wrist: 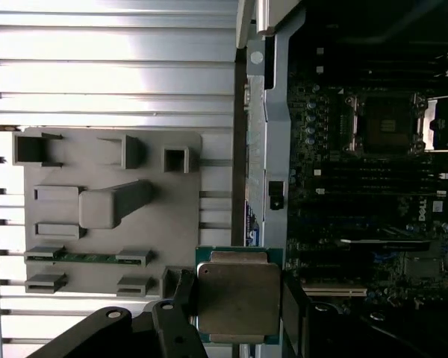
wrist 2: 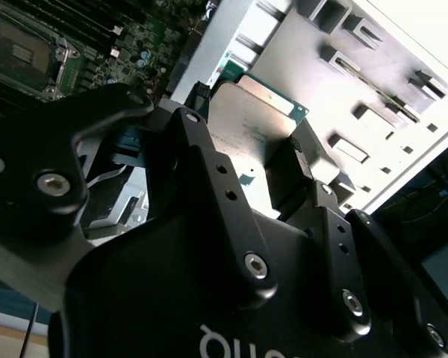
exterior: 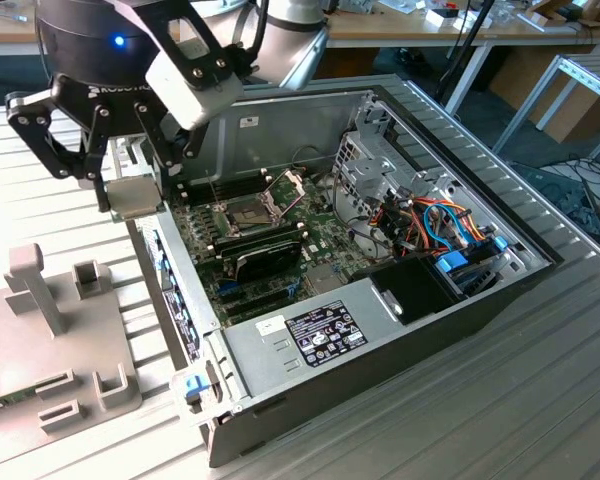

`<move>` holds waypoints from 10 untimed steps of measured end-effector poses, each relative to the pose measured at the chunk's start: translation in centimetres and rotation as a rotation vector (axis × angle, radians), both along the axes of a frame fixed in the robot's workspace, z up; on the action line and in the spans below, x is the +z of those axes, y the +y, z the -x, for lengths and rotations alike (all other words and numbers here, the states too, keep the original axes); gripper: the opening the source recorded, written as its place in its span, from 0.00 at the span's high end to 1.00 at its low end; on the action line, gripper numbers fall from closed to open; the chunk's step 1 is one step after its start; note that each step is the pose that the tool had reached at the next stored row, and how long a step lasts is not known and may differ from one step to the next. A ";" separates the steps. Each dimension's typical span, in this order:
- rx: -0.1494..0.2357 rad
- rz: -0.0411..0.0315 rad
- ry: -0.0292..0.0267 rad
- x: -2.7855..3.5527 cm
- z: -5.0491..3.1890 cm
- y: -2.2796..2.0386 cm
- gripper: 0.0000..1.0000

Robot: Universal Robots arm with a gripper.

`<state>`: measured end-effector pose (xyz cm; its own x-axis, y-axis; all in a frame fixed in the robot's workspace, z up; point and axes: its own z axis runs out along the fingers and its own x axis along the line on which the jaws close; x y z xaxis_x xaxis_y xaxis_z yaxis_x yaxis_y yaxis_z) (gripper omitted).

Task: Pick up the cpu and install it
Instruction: 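Pick up the cpu and move it towards the insertion slot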

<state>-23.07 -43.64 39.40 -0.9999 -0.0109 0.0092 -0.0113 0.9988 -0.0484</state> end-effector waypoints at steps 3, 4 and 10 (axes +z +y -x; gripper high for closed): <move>0.000 0.0001 0.0001 0.00 -0.48 0.00 0.45; 0.000 0.0001 0.0001 0.01 -0.48 0.00 0.45; 0.000 0.0000 0.0000 0.00 -0.62 0.00 0.45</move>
<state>-22.46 -43.64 39.40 -0.9999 -0.0110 0.0092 -0.0114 0.9988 -0.0485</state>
